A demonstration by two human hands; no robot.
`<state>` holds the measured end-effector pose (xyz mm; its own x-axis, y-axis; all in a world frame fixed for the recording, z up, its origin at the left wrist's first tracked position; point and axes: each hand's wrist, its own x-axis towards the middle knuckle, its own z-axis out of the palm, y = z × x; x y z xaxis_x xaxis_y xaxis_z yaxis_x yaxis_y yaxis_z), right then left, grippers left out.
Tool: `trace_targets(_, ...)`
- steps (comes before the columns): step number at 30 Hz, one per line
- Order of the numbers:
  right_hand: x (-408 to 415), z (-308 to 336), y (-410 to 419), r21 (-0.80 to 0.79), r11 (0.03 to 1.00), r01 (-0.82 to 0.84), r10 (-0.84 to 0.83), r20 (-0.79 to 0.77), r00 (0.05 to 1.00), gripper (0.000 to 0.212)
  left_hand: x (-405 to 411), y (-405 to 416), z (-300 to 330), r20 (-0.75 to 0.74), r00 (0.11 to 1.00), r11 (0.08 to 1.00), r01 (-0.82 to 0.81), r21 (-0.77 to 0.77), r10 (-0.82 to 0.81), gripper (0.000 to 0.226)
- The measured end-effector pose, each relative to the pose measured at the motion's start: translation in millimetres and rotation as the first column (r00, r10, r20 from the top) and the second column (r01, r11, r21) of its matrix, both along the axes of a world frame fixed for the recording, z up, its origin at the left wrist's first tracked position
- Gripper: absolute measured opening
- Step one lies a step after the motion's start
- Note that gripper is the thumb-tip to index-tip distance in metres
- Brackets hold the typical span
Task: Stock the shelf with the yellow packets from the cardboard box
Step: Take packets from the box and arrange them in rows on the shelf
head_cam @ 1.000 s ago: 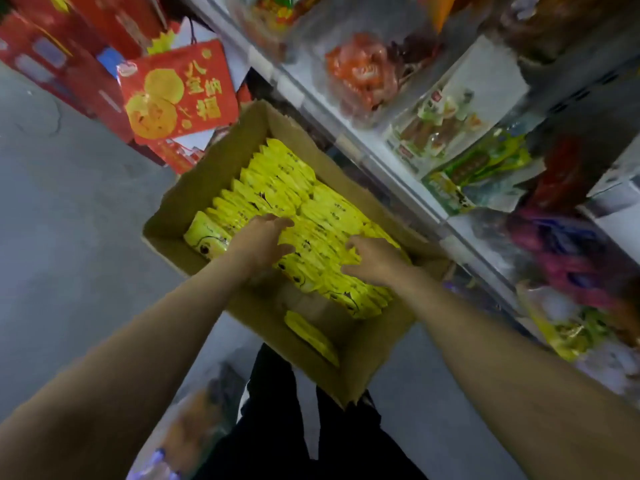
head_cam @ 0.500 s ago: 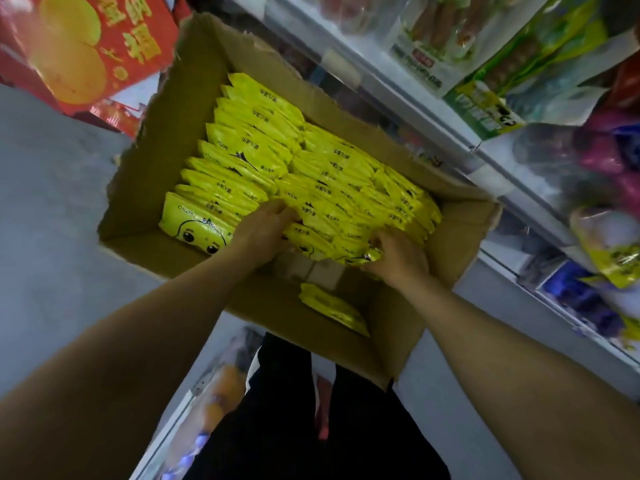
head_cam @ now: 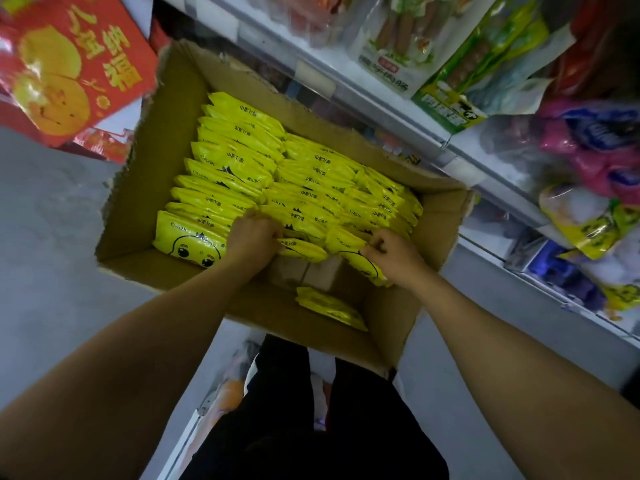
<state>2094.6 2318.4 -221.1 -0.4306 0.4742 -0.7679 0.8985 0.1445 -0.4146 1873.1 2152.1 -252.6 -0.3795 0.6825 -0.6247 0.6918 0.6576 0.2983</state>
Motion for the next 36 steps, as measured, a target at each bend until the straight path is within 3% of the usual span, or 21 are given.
trace_targets(4, 6, 29, 4, -0.038, 0.985, 0.17, -0.174, -0.136, 0.975, 0.015, -7, -4, 28, 0.213, 0.946, 0.96, -0.268, 0.083, 0.246, 0.019)
trace_targets(7, 9, 53, 8, -0.041, 0.951, 0.308, -0.308, -0.238, 0.921, 0.014, -9, -2, 60, 0.367, 0.883, 0.931, -0.351, 0.1, 0.294, 0.024)
trace_targets(11, 14, 82, 13, -0.031, 0.906, 0.422, -0.41, -0.303, 0.86, 0.016, -11, 3, 106, 0.381, 0.901, 0.932, -0.3, 0.201, 0.208, 0.02)
trace_targets(18, 21, 148, 36, -0.04, 0.875, 0.482, -0.445, -0.458, 0.77, 0.016, 9, 27, 193, 0.368, 0.894, 0.833, -0.398, 0.385, 0.256, 0.019)
trace_targets(21, 41, 177, 46, -0.089, 0.832, 0.547, -0.505, -0.528, 0.682, 0.014, 31, 45, 222, 0.452, 0.842, 0.768, -0.489, 0.413, 0.293, 0.024)
trace_targets(24, 76, 203, 51, -0.16, 0.739, 0.654, -0.604, -0.586, 0.54, 0.018, 69, 63, 256, 0.602, 0.755, 0.734, -0.559, 0.386, 0.26, 0.023)
trace_targets(27, 129, 225, 57, -0.329, 0.653, 0.682, -0.71, -0.58, 0.399, 0.027, 117, 83, 281, 0.694, 0.685, 0.767, -0.562, 0.309, 0.223, 0.029)
trace_targets(30, 189, 251, 68, -0.386, 0.633, 0.671, -0.72, -0.613, 0.326, 0.032, 171, 107, 306, 0.727, 0.671, 0.816, -0.497, 0.295, 0.146, 0.051)
trace_targets(33, 249, 280, 82, -0.364, 0.641, 0.676, -0.684, -0.671, 0.286, 0.04, 227, 135, 333, 0.754, 0.653, 0.827, -0.461, 0.321, 0.071, 0.047)
trace_targets(36, 310, 308, 100, -0.311, 0.672, 0.672, -0.618, -0.736, 0.277, 0.045, 278, 167, 358, 0.696, 0.717, 0.824, -0.374, 0.426, -0.034, 0.051)
